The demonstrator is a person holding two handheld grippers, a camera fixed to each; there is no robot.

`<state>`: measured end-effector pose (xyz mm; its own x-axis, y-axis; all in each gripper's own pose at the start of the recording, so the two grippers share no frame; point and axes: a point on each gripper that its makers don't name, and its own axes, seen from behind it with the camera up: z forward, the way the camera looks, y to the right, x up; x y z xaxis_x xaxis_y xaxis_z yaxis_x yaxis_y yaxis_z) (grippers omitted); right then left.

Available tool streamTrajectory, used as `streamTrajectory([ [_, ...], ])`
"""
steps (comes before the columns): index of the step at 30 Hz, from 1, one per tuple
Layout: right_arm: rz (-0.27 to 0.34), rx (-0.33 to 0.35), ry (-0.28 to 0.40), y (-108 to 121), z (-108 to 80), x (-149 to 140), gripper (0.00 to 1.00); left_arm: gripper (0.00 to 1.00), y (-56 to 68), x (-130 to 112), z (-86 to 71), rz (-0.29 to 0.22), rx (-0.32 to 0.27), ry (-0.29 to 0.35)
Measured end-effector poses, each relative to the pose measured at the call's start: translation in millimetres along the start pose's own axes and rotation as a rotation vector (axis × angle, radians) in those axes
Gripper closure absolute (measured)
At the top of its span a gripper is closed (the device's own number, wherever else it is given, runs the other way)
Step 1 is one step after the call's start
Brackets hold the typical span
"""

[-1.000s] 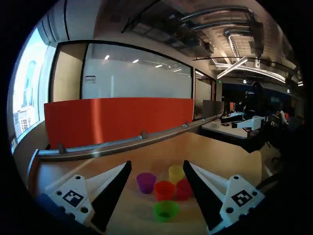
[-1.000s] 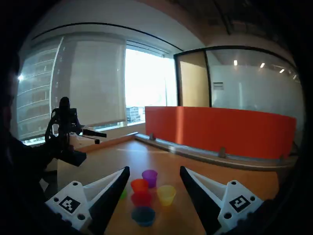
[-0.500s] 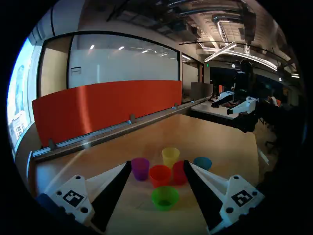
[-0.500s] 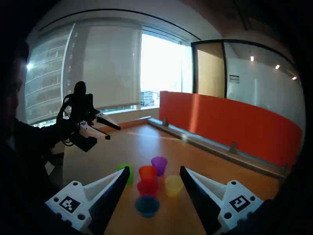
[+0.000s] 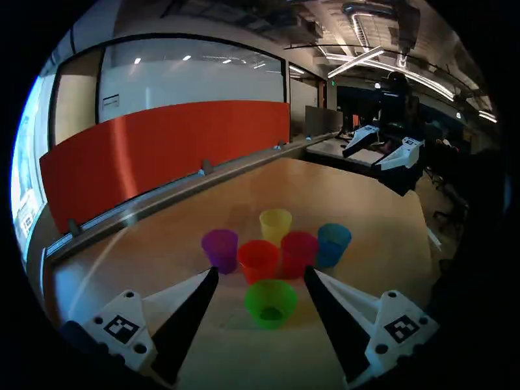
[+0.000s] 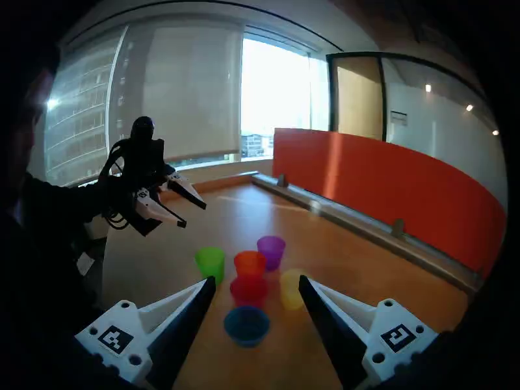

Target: Pour water

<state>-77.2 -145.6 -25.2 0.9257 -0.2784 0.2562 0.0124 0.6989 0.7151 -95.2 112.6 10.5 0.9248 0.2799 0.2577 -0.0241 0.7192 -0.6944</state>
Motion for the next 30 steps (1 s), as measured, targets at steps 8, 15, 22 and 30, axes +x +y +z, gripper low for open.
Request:
streamTrajectory([
  [8,-0.007,0.008,-0.048,1.1,12.2,-30.3,0.01,0.02,8.4,-31.2,12.9,0.011,-0.042,-0.065],
  [15,-0.014,0.020,-0.087,-1.0,23.9,-52.4,0.01,0.02,17.3,-53.5,22.6,0.014,-0.078,-0.110],
  [22,-0.021,0.033,-0.110,-2.7,31.8,-67.6,0.01,0.02,14.9,-72.1,30.8,0.029,-0.072,-0.152],
  [30,-0.022,0.044,-0.132,-3.8,37.8,-81.4,0.01,0.02,13.8,-84.8,39.7,0.021,-0.080,-0.175],
])
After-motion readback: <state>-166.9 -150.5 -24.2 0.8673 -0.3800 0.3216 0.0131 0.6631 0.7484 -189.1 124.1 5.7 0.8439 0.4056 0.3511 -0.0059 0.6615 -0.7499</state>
